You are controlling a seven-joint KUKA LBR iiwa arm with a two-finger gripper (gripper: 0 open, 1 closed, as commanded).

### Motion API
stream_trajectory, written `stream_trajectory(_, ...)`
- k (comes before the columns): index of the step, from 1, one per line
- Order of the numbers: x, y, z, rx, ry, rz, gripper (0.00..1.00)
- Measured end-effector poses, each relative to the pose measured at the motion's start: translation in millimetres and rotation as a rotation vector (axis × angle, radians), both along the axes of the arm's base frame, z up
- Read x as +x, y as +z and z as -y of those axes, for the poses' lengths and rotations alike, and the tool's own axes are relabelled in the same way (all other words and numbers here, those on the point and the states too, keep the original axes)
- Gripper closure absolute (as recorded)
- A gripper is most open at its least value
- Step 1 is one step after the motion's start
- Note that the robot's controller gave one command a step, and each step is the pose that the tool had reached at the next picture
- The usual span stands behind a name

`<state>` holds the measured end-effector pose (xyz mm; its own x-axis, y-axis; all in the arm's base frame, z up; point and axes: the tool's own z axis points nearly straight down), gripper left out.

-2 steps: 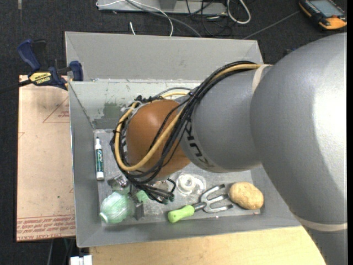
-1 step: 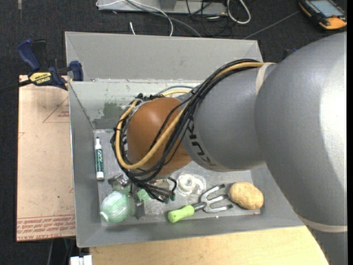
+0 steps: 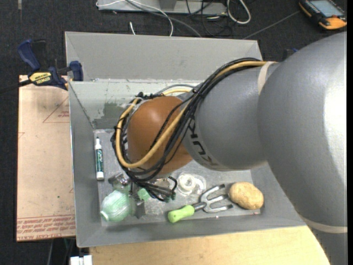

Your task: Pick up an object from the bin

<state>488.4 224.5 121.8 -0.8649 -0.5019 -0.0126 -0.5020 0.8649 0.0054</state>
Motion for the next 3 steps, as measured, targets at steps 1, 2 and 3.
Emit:
stream_trajectory(1, -2.4, 15, 1, -0.004, 0.000, -0.010, 1.00)
stream_trajectory(2, -1.5, 64, 0, -0.002, -0.001, -0.007, 1.00)
stream_trajectory(3, -1.4, 98, 0, -0.001, -0.002, -0.007, 1.00)
